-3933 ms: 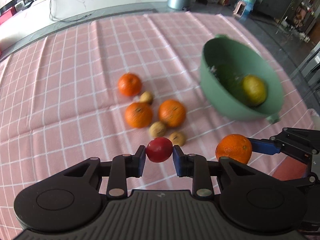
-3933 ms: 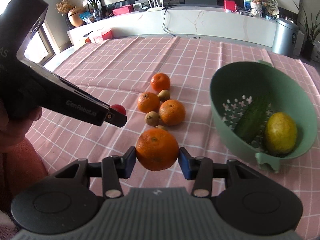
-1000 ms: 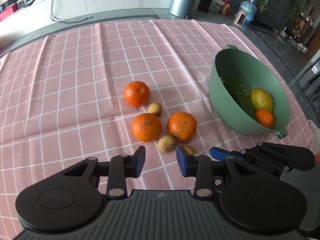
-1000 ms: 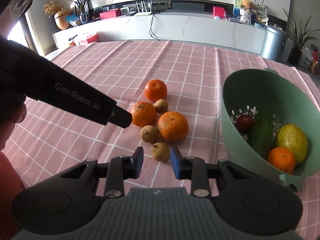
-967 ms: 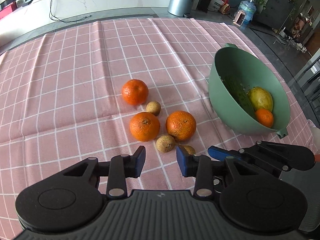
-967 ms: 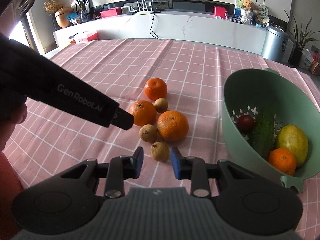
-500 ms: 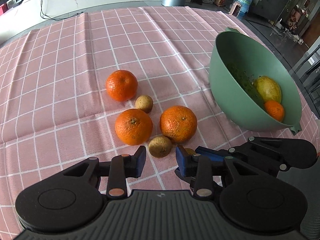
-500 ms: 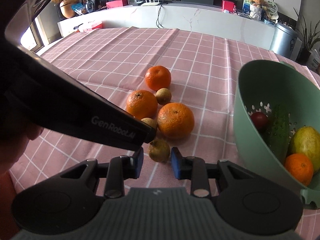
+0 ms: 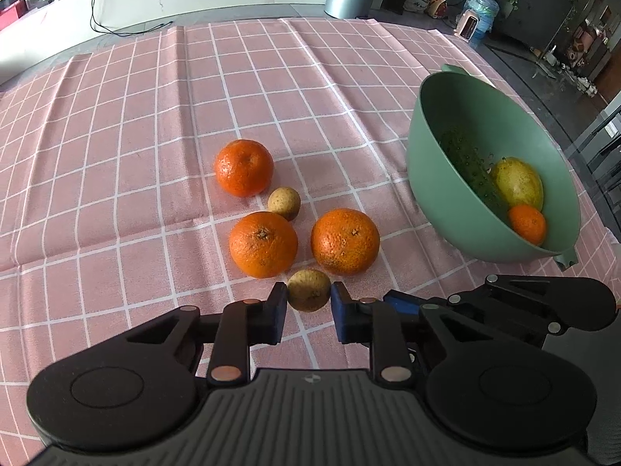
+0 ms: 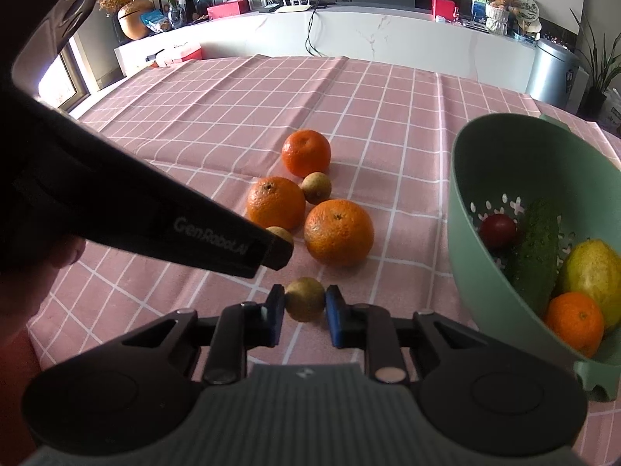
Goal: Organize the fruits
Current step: 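Grasp a small brown kiwi with the left gripper while the right gripper grasps an orange, then lower the kiwi and the orange into the colander and open both grippers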
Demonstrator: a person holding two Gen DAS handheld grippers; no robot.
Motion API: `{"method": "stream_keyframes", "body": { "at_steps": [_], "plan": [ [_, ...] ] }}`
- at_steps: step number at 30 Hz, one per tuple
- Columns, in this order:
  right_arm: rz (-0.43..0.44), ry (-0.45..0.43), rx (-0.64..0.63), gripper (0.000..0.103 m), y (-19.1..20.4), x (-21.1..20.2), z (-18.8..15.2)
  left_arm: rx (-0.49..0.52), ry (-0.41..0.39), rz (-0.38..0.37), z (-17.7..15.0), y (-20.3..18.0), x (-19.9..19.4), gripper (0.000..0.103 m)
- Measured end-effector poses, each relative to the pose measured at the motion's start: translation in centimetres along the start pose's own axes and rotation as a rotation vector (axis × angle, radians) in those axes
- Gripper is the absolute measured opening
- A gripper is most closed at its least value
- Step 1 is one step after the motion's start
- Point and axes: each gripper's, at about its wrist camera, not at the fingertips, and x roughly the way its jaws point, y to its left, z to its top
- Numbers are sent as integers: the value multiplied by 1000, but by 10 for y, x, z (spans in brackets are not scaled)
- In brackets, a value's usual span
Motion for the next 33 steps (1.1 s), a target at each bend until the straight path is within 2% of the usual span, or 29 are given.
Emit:
{"method": "stream_keyframes", "body": {
  "at_steps": [10, 18, 26, 33],
  "plan": [
    [-13, -96, 7, 18, -1, -46, 4, -9, -101, 21, 1, -15, -53, 27],
    [-39, -198, 32, 18, -14, -91, 8, 64, -172, 22, 8, -46, -81, 27],
    [-100, -267, 115, 18, -54, -123, 12, 153, -202, 15, 19, -82, -80, 26],
    [-152, -273, 202, 18, -95, -129, 9, 226, -191, -16, 31, -104, -61, 26]
  ]
}}
